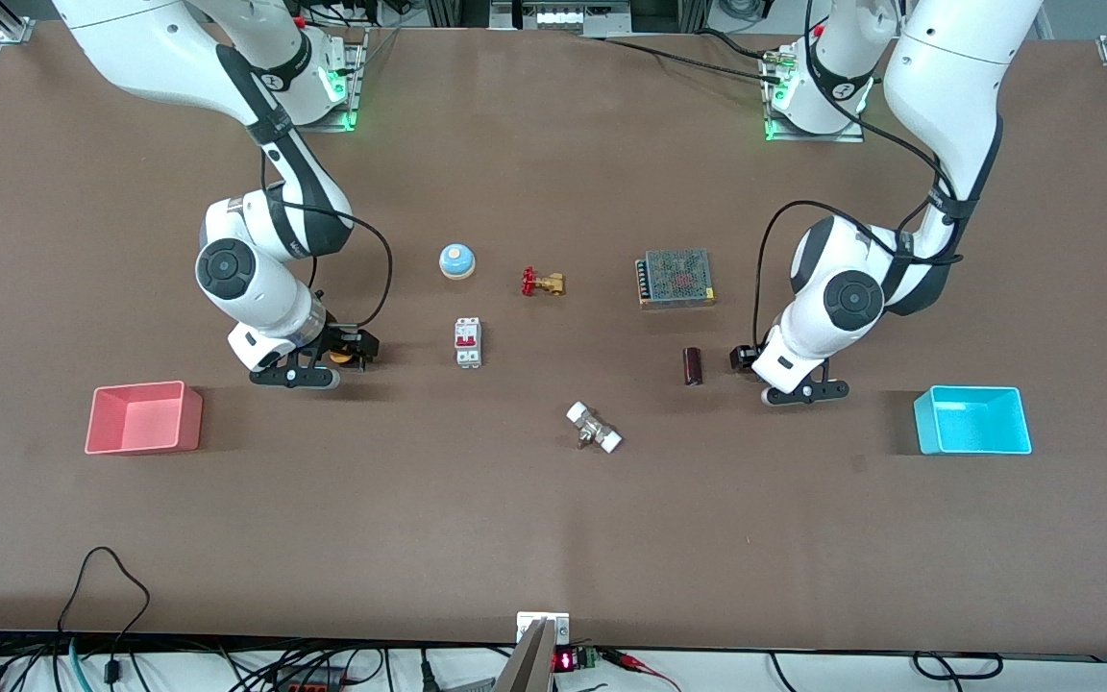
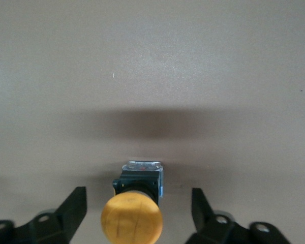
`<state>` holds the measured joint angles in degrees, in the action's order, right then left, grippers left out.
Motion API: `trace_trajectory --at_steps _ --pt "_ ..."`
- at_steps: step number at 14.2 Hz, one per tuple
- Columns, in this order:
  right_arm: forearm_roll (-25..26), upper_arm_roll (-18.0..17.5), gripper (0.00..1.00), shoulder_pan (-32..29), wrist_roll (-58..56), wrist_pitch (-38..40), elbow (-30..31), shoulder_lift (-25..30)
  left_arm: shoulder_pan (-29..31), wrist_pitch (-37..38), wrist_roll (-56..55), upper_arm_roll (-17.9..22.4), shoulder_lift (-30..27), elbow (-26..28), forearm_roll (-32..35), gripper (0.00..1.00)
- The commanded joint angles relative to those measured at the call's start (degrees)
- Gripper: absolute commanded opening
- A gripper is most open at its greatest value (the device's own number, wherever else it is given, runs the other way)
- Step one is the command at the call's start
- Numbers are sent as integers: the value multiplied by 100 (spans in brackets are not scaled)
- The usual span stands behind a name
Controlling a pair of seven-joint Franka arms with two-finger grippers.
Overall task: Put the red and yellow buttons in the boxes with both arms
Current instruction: 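Close the right gripper on the yellow button while the left gripper grasps the red, then carry the yellow button to the pink box while the left gripper carries red to cyan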
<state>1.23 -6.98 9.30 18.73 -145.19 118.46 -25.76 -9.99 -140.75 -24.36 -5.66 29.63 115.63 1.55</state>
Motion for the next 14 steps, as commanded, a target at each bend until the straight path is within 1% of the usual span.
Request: trace_trajectory --at_steps 1,2,3,4,5,7,8,9,11,12,14 --pt "-44 -23 58 36 78 -45 2 1 -12 -67 -86 56 -37 47 64 21" --pt "-44 -23 48 37 78 -45 2 -17 -3 -67 -86 65 -54 38 64 18" --pt "-44 -23 38 37 69 -45 -7 -17 -3 -58 -86 65 -72 21 64 18" --pt "-35 -23 30 37 69 -45 -7 -17 6 -41 -78 83 -124 12 64 16" --pt "-26 -23 24 37 52 -36 -16 -17 6 3 -60 144 -246 3 64 16" --pt "-17 -23 23 37 -88 8 -147 18 75 195 -16 249 -519 -75 64 16" --pt "-9 -23 23 11 -132 243 -269 97 137 467 36 258 -598 -250 73 16" --pt "0 -14 23 -33 -342 724 -505 228 251 904 193 267 -643 -582 73 17" --pt "0 -5 24 -313 -1008 1751 -1067 439 514 1854 737 276 -591 -1329 73 17" --pt "-17 21 25 -489 -1603 2166 -1349 553 707 2119 1070 294 -556 -1637 108 17" --pt "-44 65 25 -910 -2668 2668 -1806 625 1172 2210 1826 294 -485 -1851 292 18"
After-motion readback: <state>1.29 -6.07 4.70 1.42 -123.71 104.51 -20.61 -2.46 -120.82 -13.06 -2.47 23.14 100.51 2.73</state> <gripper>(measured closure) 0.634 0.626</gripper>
